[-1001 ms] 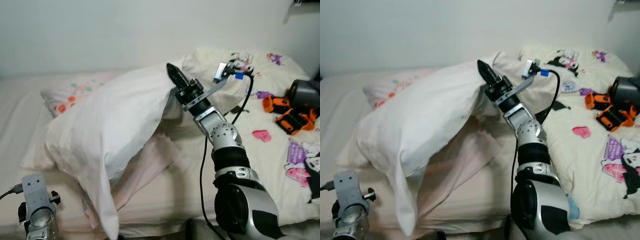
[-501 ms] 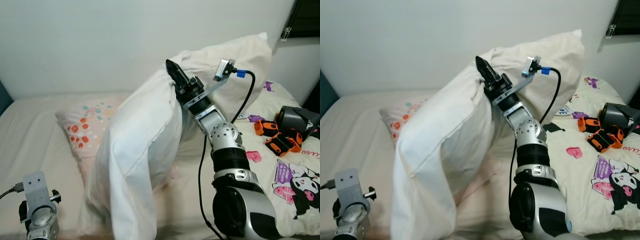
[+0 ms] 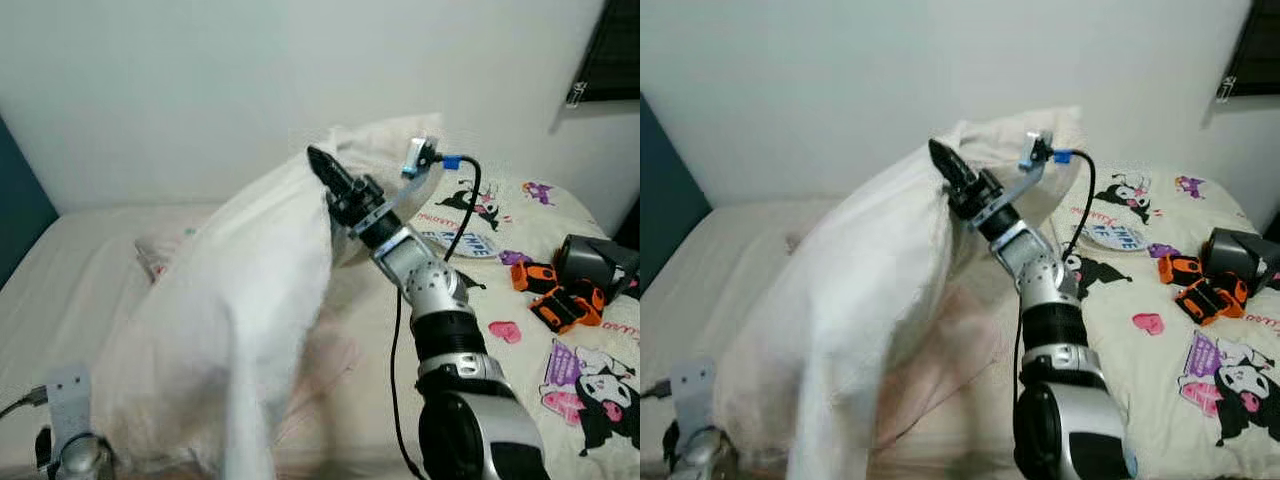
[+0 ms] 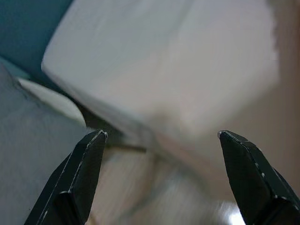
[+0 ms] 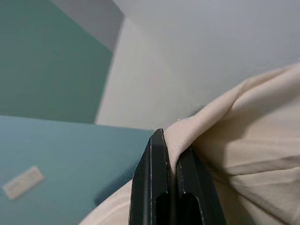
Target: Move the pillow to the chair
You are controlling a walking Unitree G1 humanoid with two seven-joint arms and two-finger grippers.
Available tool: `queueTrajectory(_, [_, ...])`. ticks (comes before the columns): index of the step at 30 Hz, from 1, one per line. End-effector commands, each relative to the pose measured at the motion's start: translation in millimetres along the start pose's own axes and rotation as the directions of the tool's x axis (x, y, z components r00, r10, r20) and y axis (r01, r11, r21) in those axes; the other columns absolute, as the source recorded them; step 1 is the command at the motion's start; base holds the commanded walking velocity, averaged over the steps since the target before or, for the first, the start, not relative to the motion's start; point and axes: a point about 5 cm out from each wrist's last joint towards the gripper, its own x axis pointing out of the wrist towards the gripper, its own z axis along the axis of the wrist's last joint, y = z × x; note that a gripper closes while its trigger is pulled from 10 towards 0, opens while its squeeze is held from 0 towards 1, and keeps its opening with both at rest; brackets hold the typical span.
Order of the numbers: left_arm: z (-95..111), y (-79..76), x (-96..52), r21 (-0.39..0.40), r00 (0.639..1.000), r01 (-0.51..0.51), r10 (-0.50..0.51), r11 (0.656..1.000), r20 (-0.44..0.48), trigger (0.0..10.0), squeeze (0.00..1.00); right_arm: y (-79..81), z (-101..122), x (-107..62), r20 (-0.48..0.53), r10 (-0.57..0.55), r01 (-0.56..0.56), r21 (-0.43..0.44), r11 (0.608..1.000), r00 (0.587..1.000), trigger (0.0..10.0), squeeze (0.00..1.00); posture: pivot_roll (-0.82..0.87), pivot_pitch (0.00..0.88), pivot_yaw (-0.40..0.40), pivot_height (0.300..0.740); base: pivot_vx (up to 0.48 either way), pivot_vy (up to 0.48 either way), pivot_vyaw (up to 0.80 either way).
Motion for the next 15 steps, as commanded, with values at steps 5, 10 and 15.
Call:
queueTrajectory(5, [-43.1,12.8,-11.3,0.136,0.991,0.006,0.013,0.991,-0.132,10.0,0.00,-3.5,-4.2,-1.1,0.000,-0.048,0.048,-0.076,0.996,0.999,0.0,0.00,-0.02,0.000,0.019,0.740,0.000,0.000,0.00])
queueTrajectory(10, [-81.1,22.3,-27.2,0.203,0.966,0.021,0.033,0.979,-0.256,10.0,0.00,-11.2,-22.6,-9.8,-0.062,-0.089,0.083,-0.088,0.993,0.994,0.0,0.00,-0.02,0.005,0.011,0.740,0.000,0.000,0.71])
queueTrajectory(15, [-101.1,22.8,-38.5,0.246,0.947,0.064,0.019,0.967,-0.321,10.0,0.00,-21.8,-45.6,-23.3,-0.144,-0.147,0.135,-0.088,0.987,0.979,0.0,0.00,-0.02,0.009,0.003,0.740,0.000,0.000,0.76])
